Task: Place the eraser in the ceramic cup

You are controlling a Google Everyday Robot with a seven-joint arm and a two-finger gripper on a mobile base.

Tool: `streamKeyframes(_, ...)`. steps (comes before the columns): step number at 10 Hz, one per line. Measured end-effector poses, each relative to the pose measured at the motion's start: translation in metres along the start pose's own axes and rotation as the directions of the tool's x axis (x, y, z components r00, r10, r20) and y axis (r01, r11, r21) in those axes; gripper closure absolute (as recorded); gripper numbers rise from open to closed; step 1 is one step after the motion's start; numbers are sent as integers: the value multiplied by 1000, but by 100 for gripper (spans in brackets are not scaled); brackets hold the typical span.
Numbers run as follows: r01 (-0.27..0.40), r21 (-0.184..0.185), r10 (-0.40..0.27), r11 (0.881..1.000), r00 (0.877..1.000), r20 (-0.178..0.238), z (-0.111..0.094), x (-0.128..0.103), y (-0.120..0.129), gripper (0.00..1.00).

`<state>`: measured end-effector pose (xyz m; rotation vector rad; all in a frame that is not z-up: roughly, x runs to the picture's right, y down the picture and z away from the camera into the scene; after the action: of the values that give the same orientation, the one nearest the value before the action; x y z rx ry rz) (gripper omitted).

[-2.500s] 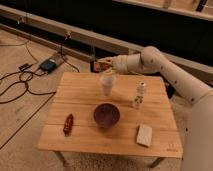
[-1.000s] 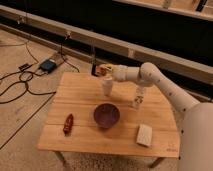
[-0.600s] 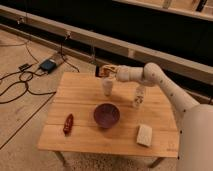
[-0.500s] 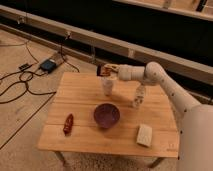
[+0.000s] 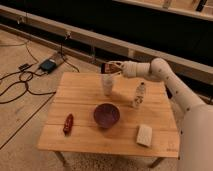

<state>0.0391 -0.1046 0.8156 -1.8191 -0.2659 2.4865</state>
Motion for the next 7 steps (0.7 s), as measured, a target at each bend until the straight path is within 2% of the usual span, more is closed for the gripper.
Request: streamKeyframes(7,38,-4,-38,999,999,-36,14,-37,-22,100)
